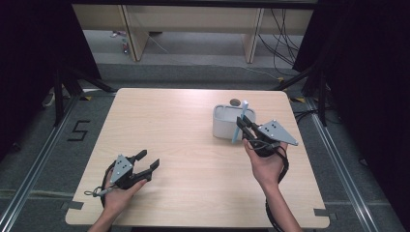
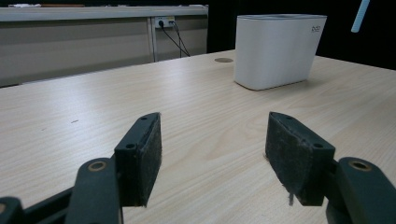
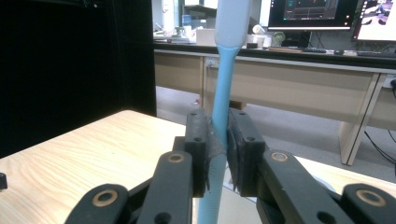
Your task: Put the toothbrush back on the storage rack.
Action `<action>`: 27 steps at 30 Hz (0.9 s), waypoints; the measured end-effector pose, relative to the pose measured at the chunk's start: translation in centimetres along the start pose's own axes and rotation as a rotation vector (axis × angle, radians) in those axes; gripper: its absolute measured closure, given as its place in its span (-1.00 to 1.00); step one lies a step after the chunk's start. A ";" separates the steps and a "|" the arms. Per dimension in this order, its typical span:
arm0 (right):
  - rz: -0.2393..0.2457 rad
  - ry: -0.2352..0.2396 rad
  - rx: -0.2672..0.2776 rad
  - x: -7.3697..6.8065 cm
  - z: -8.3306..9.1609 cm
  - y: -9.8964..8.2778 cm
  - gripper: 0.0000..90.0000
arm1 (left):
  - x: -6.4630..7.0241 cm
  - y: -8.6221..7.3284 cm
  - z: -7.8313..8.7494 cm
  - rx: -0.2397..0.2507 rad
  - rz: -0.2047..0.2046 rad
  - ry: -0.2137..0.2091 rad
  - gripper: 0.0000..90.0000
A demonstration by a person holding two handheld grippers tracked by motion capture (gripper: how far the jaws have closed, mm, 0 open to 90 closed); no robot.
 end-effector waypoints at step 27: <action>-0.002 -0.039 0.013 2.0 -0.9 1.5 0.77 | -0.1 0.0 0.0 0.002 0.002 0.004 -0.19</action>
Point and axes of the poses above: each handheld gripper's, and its own axes: z roughly backward along the jaws, y roughly out of its top, x roughly to its right, the point moved 9 cm from there along -z, roughly forward along the jaws, and after that the axes turned 3 degrees about z, right-handed, at the moved point
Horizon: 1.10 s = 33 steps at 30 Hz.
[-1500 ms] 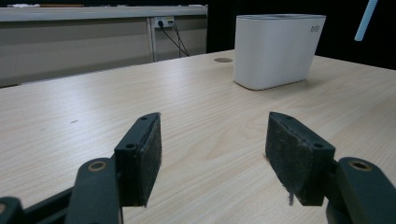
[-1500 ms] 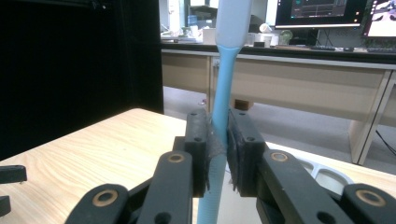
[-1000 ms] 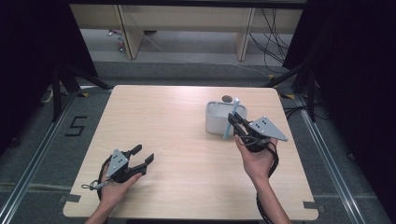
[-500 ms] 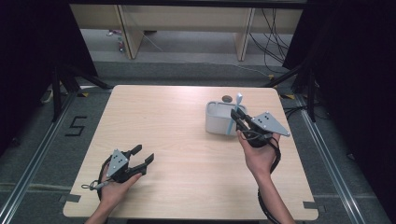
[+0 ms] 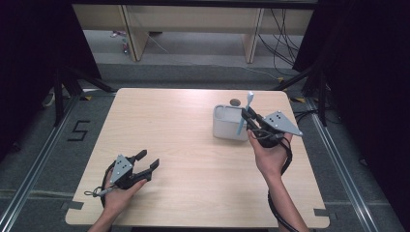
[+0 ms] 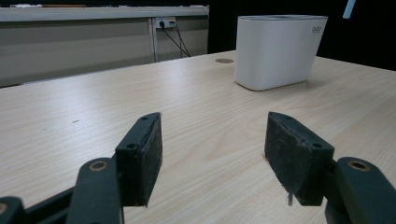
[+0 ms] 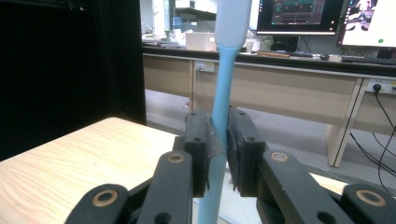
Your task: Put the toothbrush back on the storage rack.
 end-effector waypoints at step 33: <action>0.007 -0.046 -0.004 2.0 -2.0 1.2 0.76 | -0.1 0.0 0.1 0.008 0.005 0.003 -0.19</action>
Point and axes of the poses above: each handheld gripper's, and its own axes: z roughly backward along the jaws, y roughly out of its top, x roughly to its right, the point moved 9 cm from there along -z, roughly forward along the jaws, and after that the axes turned 3 degrees about z, right-handed, at the moved point
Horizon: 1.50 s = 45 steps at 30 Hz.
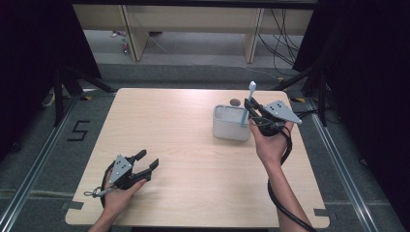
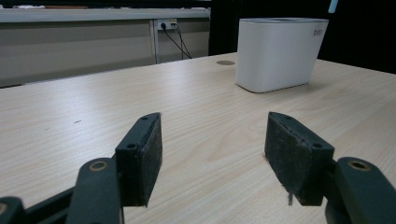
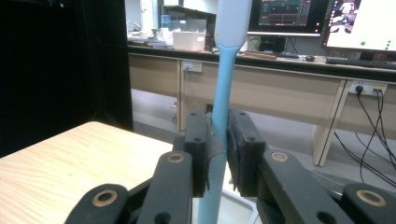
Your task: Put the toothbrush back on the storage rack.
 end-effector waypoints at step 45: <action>-0.014 -0.099 0.010 3.5 -2.2 0.6 0.76 | 0.0 0.0 0.0 -0.003 -0.004 -0.003 -0.19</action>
Point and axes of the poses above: each handheld gripper's, and its own axes: z roughly backward along the jaws, y roughly out of its top, x roughly to its right, the point moved 9 cm from there along -z, roughly forward along the jaws, and after that the axes turned 3 degrees about z, right-handed, at the moved point
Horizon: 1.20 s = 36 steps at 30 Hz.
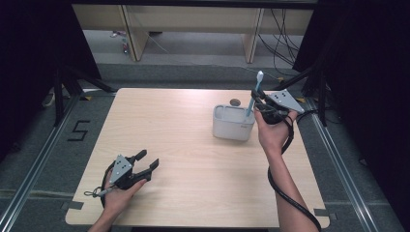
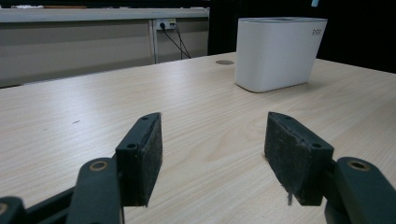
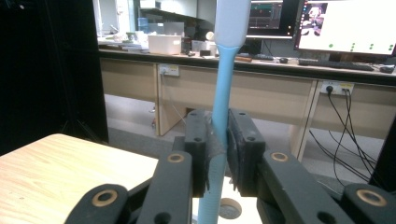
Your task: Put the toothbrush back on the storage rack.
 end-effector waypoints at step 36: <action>-0.003 -0.013 -0.053 0.6 -0.4 -3.4 0.76 | 0.0 0.0 0.0 0.004 0.000 -0.001 -0.19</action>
Point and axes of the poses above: each handheld gripper's, and its own axes: z roughly backward along the jaws, y roughly out of its top, x roughly to its right, the point moved 9 cm from there along -z, roughly forward along the jaws, and after that the axes turned 3 degrees about z, right-handed, at the moved point
